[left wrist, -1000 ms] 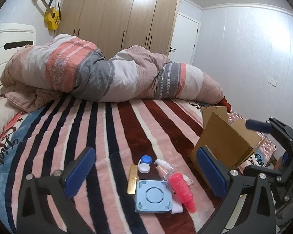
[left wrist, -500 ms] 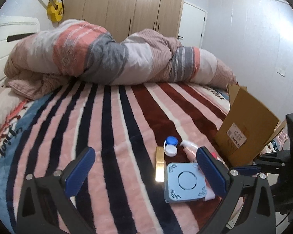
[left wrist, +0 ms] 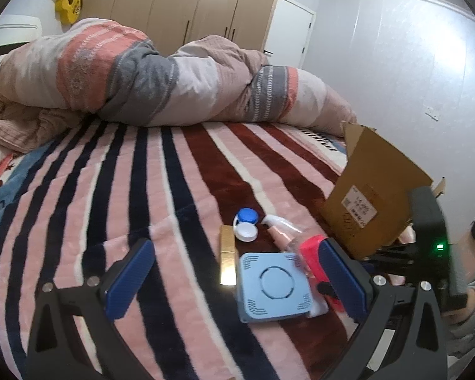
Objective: Organize rigid objects
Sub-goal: 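Close the right gripper around the pink bottle, then carry the pink bottle into the cardboard box and open the right gripper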
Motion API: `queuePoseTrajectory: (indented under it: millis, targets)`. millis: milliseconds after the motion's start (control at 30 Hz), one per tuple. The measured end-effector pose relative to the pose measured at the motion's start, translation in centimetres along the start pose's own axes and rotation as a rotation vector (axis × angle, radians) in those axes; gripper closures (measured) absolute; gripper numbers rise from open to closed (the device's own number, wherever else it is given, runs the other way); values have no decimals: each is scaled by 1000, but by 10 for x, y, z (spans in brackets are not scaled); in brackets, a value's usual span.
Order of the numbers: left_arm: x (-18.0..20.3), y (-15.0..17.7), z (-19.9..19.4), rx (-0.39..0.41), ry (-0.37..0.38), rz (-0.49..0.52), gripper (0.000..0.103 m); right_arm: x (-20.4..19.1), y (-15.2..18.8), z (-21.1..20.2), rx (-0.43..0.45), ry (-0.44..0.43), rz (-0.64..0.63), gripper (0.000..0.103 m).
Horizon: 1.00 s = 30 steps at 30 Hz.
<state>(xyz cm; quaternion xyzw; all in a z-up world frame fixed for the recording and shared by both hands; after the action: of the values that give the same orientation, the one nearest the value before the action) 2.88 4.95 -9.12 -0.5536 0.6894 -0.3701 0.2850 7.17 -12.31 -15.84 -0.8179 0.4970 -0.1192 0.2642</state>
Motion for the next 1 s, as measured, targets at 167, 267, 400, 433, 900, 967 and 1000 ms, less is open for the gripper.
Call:
queuePoseTrajectory:
  millis: [167, 267, 400, 433, 900, 967, 1000]
  targets:
    - [9, -3, 0, 15, 76, 18, 0, -4, 2, -9, 63, -27, -23, 76]
    - [16, -8, 2, 20, 144, 22, 0, -13, -1, -28, 131, -71, -57, 76]
    - [31, -24, -2, 52, 232, 39, 2, -31, -9, -60, 221, -165, -112, 76]
    - [35, -30, -4, 63, 249, 47, 4, -35, -13, -69, 240, -195, -124, 76]
    - [109, -149, -32, 184, 310, 246, 73, 0, -65, -171, 516, -314, -146, 76]
    - [128, -169, -30, 200, 318, 285, 74, 20, -72, -186, 551, -300, -116, 76]
    - [138, -178, -27, 204, 326, 302, 74, 31, -74, -192, 564, -290, -99, 76]
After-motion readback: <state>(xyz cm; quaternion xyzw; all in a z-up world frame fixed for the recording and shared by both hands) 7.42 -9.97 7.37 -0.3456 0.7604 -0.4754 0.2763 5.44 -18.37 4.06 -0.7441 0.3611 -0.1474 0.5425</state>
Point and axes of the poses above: each gripper's, at about its wrist camera, not at the fingertips, and z roughly the way its jaws point, x to its right, y to its underside, the point moved 3 cm from there along z, roughly the way its jaws point, and after that the axes turned 14 degrees about z, right-handed, at the moved point
